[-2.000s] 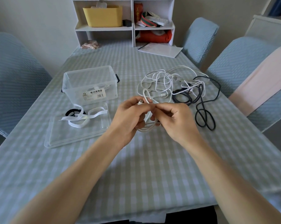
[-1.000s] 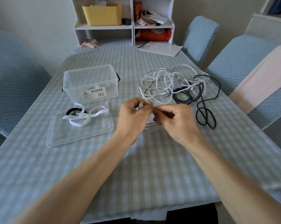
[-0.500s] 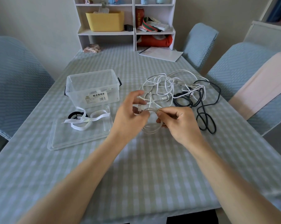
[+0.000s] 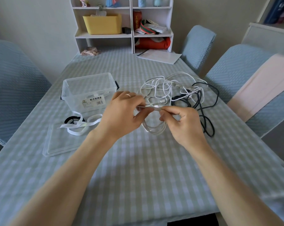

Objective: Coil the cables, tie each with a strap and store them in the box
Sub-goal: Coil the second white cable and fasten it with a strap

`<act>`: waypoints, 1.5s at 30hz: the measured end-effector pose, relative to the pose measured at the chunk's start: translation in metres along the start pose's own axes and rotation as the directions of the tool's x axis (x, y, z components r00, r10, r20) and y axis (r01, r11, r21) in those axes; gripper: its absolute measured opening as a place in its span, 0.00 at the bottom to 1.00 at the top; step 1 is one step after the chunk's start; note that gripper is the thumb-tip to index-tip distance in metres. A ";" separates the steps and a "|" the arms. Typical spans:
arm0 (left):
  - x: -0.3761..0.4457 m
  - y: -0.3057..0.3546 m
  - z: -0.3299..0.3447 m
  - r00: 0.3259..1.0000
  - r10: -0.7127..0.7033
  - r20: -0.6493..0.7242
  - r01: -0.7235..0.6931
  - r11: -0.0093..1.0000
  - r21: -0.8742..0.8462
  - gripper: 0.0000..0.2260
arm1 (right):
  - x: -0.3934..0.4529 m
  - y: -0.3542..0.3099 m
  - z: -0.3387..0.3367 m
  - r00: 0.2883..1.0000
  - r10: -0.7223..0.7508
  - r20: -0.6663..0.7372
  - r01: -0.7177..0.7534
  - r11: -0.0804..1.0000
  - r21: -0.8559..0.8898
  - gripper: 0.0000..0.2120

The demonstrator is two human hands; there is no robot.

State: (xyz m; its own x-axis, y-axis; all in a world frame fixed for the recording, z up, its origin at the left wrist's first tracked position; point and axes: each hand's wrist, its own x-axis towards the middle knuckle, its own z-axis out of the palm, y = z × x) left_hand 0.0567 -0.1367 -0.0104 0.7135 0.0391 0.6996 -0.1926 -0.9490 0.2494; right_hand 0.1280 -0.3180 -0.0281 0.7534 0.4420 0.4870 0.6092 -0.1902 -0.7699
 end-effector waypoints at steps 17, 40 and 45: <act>0.002 0.014 -0.027 0.695 -0.489 0.527 0.674 0.699 -0.240 0.10 | 0.008 0.004 -0.010 0.931 0.198 -0.306 -0.138 0.968 0.207 0.10; 0.003 0.037 0.005 0.464 -0.555 0.691 0.570 -0.410 -0.712 0.19 | -0.002 -0.006 0.015 0.997 0.063 0.039 -0.067 0.990 0.127 0.08; 0.008 0.021 -0.008 0.458 -0.668 0.587 0.342 -0.477 -0.810 0.18 | -0.007 -0.004 0.011 0.943 0.117 0.311 -0.134 0.990 0.033 0.08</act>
State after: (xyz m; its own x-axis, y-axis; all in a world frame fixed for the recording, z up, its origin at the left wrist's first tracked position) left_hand 0.0526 -0.1538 0.0054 0.8506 0.4683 -0.2391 -0.2099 0.7194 0.6621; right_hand 0.1178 -0.3104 -0.0330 0.7047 0.6675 0.2405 0.4940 -0.2183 -0.8416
